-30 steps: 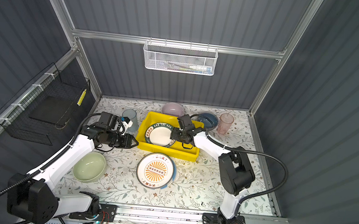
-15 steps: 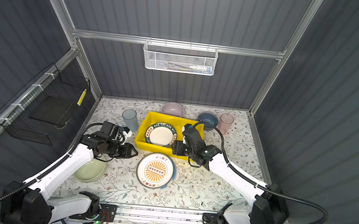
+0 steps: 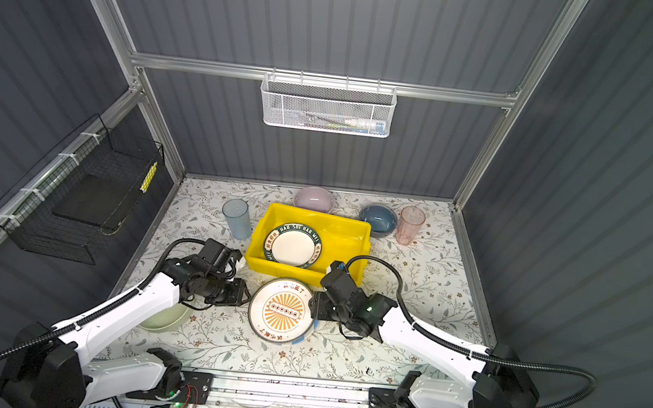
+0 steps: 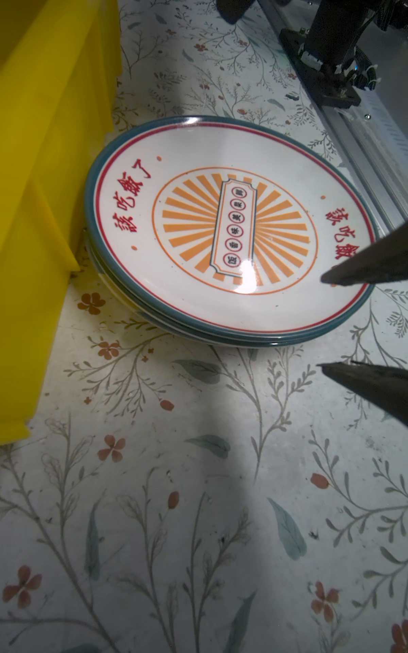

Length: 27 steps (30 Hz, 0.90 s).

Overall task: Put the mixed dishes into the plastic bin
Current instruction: 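Move both grippers down to the rims of the orange-sunburst plate stack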

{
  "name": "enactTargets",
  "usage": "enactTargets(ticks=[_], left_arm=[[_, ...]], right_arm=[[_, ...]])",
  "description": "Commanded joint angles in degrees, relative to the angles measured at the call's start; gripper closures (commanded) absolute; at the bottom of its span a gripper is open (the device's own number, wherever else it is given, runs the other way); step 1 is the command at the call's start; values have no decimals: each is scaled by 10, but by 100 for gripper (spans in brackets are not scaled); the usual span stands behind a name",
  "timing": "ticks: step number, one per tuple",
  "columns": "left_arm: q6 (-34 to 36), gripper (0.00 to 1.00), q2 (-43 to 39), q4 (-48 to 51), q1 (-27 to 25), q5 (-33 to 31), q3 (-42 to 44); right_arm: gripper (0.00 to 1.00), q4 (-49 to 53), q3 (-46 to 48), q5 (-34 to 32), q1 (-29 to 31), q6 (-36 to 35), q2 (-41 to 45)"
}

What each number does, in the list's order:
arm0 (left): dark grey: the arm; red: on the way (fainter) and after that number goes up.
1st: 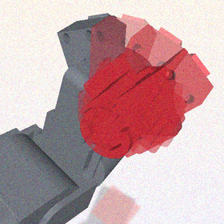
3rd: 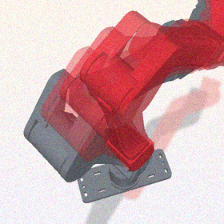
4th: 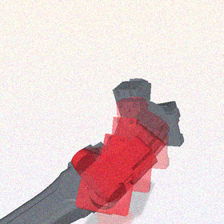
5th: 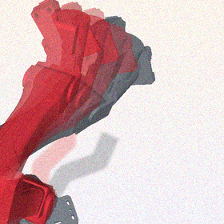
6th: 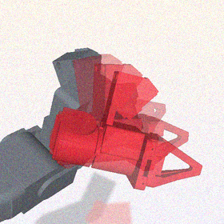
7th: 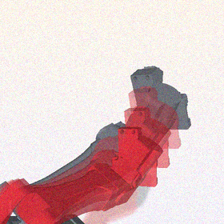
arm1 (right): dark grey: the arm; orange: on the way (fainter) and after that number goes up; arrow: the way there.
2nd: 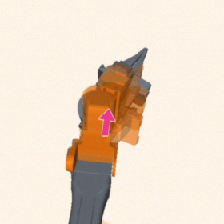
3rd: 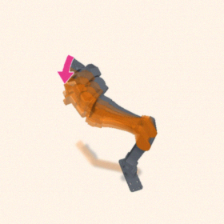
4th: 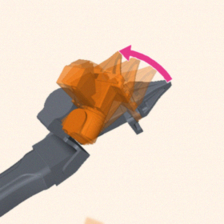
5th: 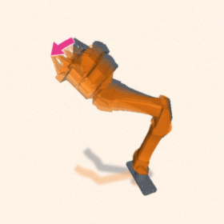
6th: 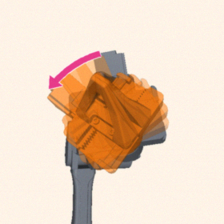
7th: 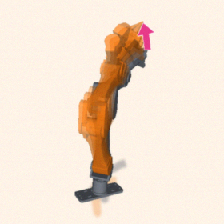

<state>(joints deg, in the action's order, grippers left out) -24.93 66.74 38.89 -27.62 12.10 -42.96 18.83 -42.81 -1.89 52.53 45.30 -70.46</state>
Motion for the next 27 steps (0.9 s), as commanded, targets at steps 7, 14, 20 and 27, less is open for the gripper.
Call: enactTargets(ticks=[7, 14, 20, 27], left_arm=[[-20, 66, 17, -28, -22, -6, 21], [-22, 68, 34, -47, -30, -7, 32], [-20, 68, 42, -54, -31, -9, 38], [-24, 70, 45, -62, -33, -13, 48]], right_arm=[[51, -9, -7, -25, 23, 49, -66], [57, -17, -2, -29, 24, 55, -91], [60, -60, 13, -14, 24, 53, -97], [61, -75, 16, -6, 24, 54, -114]])
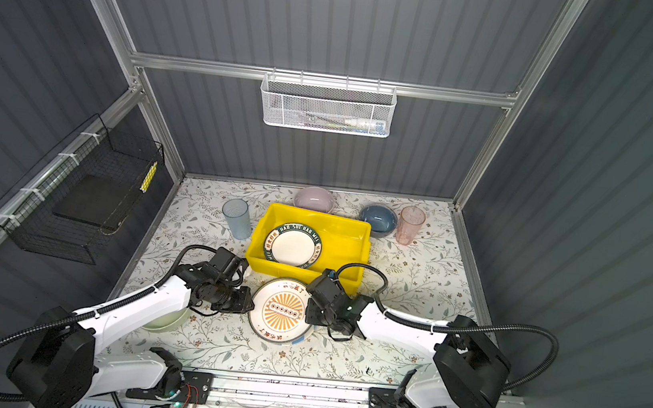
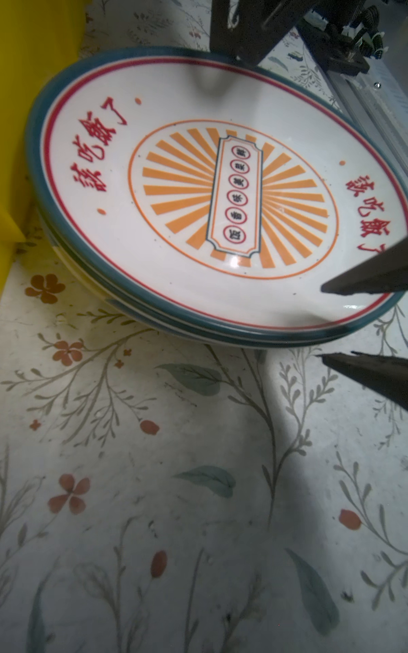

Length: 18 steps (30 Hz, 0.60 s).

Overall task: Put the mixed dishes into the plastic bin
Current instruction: 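Move both grippers down to the rims of the orange-sunburst plate stack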

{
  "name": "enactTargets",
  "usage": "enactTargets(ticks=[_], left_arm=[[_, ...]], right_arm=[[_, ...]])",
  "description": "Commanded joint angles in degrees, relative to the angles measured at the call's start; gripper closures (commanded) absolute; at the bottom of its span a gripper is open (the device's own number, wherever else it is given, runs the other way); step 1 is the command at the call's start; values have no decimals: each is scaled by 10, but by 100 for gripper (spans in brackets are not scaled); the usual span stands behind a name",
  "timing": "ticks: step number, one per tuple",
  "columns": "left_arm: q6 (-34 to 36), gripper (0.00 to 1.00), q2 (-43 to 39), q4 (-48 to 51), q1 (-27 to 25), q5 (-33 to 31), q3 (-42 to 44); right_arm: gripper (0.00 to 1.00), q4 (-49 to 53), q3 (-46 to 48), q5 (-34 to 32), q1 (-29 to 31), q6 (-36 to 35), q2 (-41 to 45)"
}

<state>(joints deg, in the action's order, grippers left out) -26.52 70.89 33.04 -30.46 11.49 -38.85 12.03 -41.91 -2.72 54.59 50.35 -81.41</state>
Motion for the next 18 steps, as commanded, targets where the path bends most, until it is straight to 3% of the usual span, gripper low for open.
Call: enactTargets(ticks=[1, 18], left_arm=[[-8, 70, 4, -4, -5, -8, 8], [-10, 80, 19, -12, -8, -8, 13]], right_arm=[[61, -8, 8, 3, 3, 4, -4], [69, -21, 19, 11, 3, -7, 20]])
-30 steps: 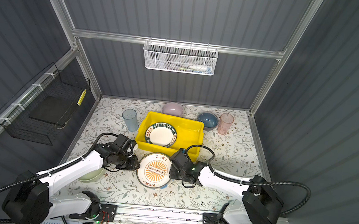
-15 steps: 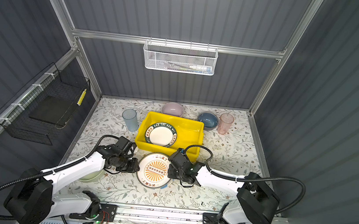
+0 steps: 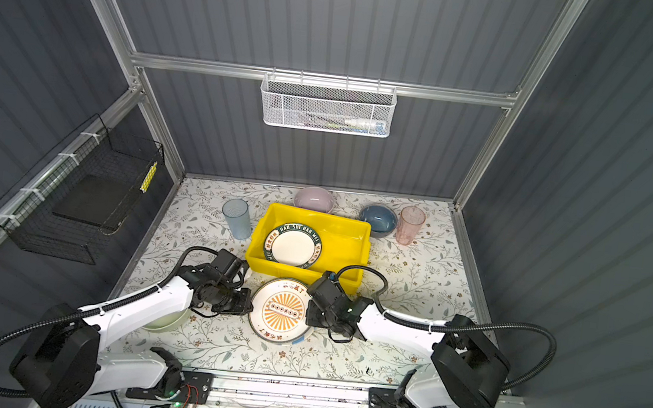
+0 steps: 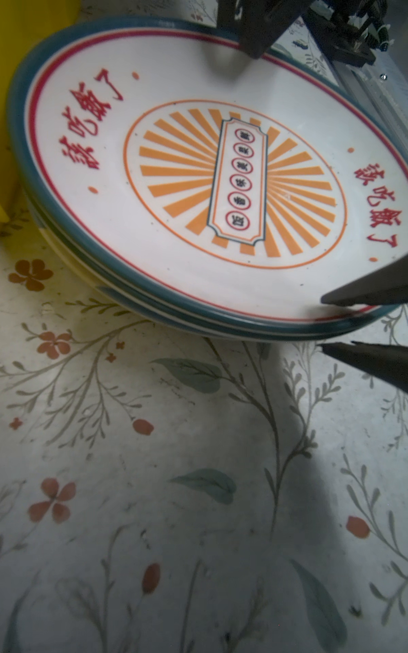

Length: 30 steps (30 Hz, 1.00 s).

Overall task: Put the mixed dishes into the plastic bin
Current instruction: 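Move both grippers down to the rims of the orange-sunburst plate stack, then pinch the top orange-sunburst plate rims with both grippers, separating it from the stack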

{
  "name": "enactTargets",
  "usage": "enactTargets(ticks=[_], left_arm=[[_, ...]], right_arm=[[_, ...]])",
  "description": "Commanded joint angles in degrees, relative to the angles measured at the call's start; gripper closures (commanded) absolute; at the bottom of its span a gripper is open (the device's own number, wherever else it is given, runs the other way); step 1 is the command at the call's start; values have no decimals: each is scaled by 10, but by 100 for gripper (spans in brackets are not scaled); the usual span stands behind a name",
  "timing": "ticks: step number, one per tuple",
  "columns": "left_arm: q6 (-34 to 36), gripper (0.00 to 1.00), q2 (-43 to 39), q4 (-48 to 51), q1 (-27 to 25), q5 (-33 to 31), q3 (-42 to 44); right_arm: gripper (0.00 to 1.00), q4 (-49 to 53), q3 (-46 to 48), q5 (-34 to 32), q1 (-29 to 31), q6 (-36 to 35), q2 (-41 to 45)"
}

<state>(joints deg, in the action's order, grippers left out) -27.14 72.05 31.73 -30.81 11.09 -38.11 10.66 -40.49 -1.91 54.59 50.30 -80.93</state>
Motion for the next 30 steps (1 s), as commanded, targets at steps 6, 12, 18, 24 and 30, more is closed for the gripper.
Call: enactTargets(ticks=[6, 12, 18, 24, 30], left_arm=[[-1, 83, 12, -1, -5, -7, 2], [2, 85, 15, -3, -6, -6, 5], [-1, 87, 19, -8, -6, -8, 8], [-4, 88, 20, -11, -6, -11, 8], [-7, 88, 20, -13, -6, -12, 10]], right_arm=[[70, 6, 4, 4, 3, -15, 29], [71, -28, 20, 13, 3, -19, 34], [72, -23, 24, -3, 4, -4, 33], [72, 36, 12, -47, 4, -13, 39], [73, 32, 11, -36, 4, -9, 26]])
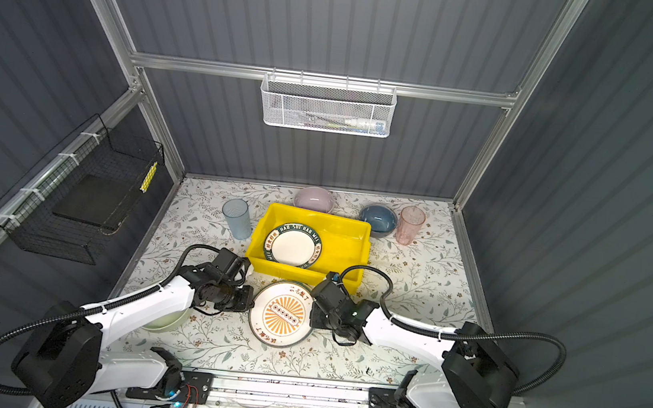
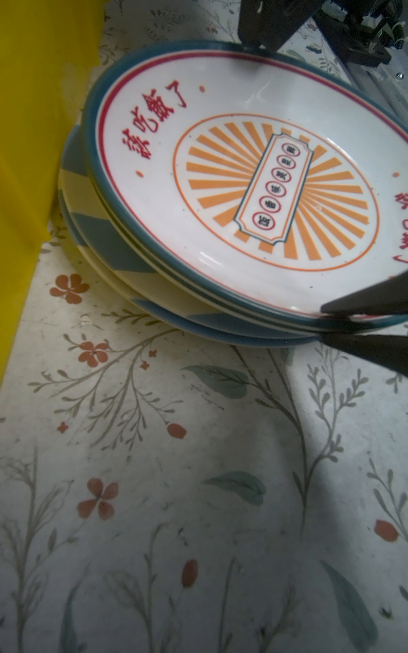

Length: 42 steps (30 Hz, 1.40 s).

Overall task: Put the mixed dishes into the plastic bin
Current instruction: 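Pinch the top orange-sunburst plate rims with both grippers, separating it from the stack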

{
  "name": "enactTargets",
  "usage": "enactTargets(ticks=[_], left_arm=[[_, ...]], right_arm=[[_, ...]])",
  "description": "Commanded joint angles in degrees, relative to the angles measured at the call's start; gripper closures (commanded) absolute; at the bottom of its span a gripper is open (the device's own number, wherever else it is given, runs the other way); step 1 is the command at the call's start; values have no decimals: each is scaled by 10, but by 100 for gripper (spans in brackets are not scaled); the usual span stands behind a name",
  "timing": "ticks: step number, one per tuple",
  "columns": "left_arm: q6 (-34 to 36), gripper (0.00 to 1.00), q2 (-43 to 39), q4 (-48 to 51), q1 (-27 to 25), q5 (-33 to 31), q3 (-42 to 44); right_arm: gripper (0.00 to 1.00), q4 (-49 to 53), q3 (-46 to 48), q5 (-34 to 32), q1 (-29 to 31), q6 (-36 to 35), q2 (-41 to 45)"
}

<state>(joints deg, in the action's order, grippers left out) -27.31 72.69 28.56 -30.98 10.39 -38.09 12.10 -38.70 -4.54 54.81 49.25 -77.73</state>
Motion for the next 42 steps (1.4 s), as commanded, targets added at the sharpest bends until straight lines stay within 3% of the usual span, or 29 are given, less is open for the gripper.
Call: enactTargets(ticks=[1, 22, 30, 42], left_arm=[[-5, 88, 13, 18, -4, -5, 10], [-4, 89, 22, 8, -5, 2, 12], [-5, 89, 29, -9, -5, 16, 18], [-5, 89, 22, -12, -5, 18, 16]], right_arm=[[73, 17, -8, -9, 2, 4, -7], [77, -95, 30, 71, -9, 15, 27], [78, -169, 62, 137, -31, 15, 56], [77, -212, 50, 173, -33, 10, 11]])
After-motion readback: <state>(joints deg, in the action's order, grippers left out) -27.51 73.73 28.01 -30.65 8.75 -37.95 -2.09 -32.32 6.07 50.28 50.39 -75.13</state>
